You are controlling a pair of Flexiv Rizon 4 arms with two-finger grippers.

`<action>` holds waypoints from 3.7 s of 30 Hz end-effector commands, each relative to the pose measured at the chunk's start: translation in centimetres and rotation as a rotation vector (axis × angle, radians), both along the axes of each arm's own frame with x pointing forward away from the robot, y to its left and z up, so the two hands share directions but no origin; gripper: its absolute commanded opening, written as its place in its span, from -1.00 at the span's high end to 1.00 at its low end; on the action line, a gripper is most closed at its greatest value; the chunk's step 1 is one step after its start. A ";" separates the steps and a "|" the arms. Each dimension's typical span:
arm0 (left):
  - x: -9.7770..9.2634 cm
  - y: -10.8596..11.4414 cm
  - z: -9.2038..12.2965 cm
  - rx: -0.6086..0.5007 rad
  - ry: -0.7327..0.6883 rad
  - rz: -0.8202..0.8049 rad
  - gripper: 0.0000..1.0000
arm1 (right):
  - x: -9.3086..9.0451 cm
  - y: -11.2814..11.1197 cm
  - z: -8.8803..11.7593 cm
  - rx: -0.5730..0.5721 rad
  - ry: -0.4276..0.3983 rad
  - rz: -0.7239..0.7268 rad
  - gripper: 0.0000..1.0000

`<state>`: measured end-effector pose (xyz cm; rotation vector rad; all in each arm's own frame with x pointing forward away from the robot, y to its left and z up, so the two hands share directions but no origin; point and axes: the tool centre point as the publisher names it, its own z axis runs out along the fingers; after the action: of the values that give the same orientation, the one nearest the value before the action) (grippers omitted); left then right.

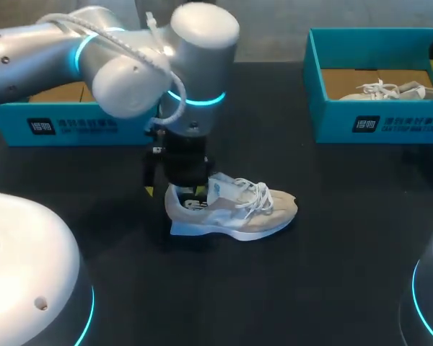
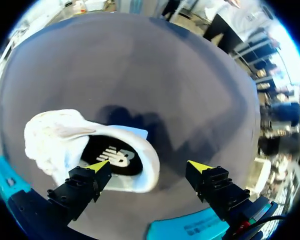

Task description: Take the shoe out of the shoebox, open the shoe tongue, remove and reinsert the insole, then place the shoe into the shoebox

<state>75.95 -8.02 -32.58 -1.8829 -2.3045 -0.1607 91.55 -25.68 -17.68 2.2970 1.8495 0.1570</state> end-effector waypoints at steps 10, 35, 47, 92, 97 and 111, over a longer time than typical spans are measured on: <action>-1.4 4.4 4.8 -0.262 -0.051 0.250 -1.00 | -0.1 0.0 0.0 -0.001 -0.002 0.000 -1.00; -1.4 4.4 4.8 -0.262 -0.051 0.250 -1.00 | -0.1 0.0 0.0 -0.001 -0.002 0.000 -1.00; -1.4 4.6 5.6 -0.300 -0.020 0.330 -1.00 | -0.1 0.0 0.0 -0.001 -0.002 0.000 -1.00; -0.2 9.6 5.4 -0.739 0.433 1.125 -1.00 | -0.1 0.0 0.0 -0.001 -0.002 0.000 -1.00; -0.2 9.6 5.4 -0.739 0.433 1.125 -1.00 | -0.1 0.0 0.0 -0.001 -0.002 0.000 -1.00; -0.7 8.1 1.2 -0.802 0.546 1.293 -1.00 | -0.1 0.0 0.0 -0.001 -0.002 0.000 -1.00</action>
<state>75.56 0.63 -30.28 -0.1114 -2.7274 1.3013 91.56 -25.67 -17.68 2.2968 1.8497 0.1569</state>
